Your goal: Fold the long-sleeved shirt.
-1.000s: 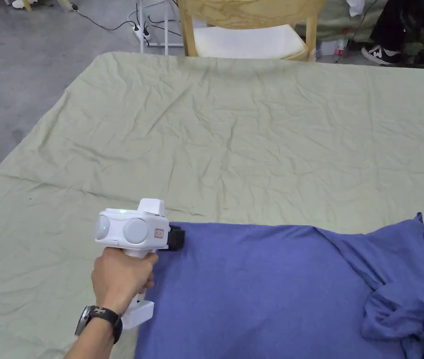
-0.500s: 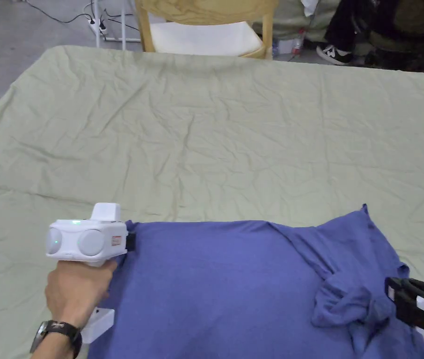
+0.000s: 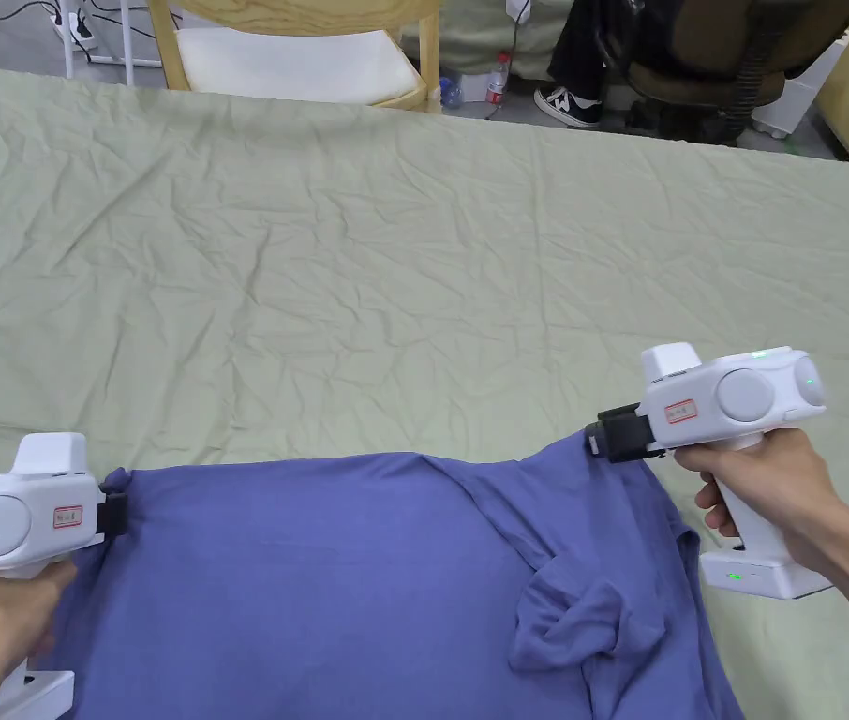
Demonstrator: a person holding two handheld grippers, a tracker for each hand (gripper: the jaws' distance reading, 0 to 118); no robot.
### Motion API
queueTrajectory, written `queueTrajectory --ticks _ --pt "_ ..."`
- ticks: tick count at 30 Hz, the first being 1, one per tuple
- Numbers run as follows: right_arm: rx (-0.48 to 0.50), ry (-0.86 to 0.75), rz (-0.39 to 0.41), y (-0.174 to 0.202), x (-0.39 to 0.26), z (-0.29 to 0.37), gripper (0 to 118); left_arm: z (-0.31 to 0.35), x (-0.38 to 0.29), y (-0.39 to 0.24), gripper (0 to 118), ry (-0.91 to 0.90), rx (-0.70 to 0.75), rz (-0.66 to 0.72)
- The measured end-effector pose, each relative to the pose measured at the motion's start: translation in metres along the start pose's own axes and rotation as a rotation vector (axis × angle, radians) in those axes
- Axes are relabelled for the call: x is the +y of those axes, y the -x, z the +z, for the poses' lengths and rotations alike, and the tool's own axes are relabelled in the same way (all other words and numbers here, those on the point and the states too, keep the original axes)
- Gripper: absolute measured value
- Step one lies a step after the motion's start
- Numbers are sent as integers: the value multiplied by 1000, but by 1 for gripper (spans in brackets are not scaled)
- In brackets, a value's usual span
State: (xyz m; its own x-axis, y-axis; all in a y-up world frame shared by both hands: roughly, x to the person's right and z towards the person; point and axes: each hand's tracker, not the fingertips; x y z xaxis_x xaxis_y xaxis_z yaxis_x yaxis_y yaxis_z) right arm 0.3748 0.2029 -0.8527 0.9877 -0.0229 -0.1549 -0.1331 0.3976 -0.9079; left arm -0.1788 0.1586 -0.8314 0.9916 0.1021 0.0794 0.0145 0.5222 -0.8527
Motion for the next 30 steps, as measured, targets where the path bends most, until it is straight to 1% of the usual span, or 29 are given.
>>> queueTrajectory --ticks 2,4,5,7,8,10,11,12,14,16,17,19,21,22,23,24,26,27,28,29,30 --pt "8 8 -12 1 -4 -14 64 0 0 -2 3 0 4 -6" --pt "-8 17 10 3 -9 -25 64 0 0 -1 3 0 4 -6" --pt "-7 -14 17 3 -13 -23 65 -1 0 -1 3 -1 4 -6" --pt "-10 -16 5 -3 -14 -29 63 -1 0 -2 3 -3 3 -5" --pt "-15 -22 8 -1 -15 -27 53 -1 0 -1 3 -3 3 -4" --pt "15 -21 -4 1 -16 -24 12 -1 0 -3 3 -5 7 -5" --pt "92 -21 -54 1 -16 -25 12 0 1 -4 3 -6 9 -6" --pt "27 -30 -63 4 -18 -24 12 1 2 -3 3 -5 10 -7" --pt "-12 -69 -34 7 -21 -22 12 7 4 0 3 -13 1 -1" --pt "-25 -119 -41 5 -25 -13 12 13 7 2 3 -50 -4 20" --pt "-41 -136 -67 0 -27 -7 12 13 11 0 3 -38 -2 14" --pt "-50 -172 -116 -13 -27 1 12 15 18 -8 3 -45 20 -51" --pt "-47 -175 -114 -21 -27 12 12 19 27 -13 3 -68 9 -48" --pt "-62 -196 -100 -12 -28 26 12 21 32 -15 3 -80 -4 -33" --pt "-76 -198 -86 -11 -27 32 12 23 39 -18 3 -91 -10 -35" --pt "-91 -235 -75 -11 -26 38 12 24 44 -22 3 -113 -11 -38" --pt "-73 -240 -126 -13 -21 46 12 27 57 -29 3 -115 -23 -63" --pt "-89 -272 -145 -14 -20 51 12 29 62 -32 3 -139 -18 -69" --pt "-103 -289 -169 -15 -19 56 12 31 65 -34 3 -138 -23 -62" --pt "-111 -315 -195 -18 -19 63 12 36 71 -34 3 -174 -32 -42" --pt "-103 -319 -225 -21 -20 69 12 39 75 -34 3 -165 -33 -38"
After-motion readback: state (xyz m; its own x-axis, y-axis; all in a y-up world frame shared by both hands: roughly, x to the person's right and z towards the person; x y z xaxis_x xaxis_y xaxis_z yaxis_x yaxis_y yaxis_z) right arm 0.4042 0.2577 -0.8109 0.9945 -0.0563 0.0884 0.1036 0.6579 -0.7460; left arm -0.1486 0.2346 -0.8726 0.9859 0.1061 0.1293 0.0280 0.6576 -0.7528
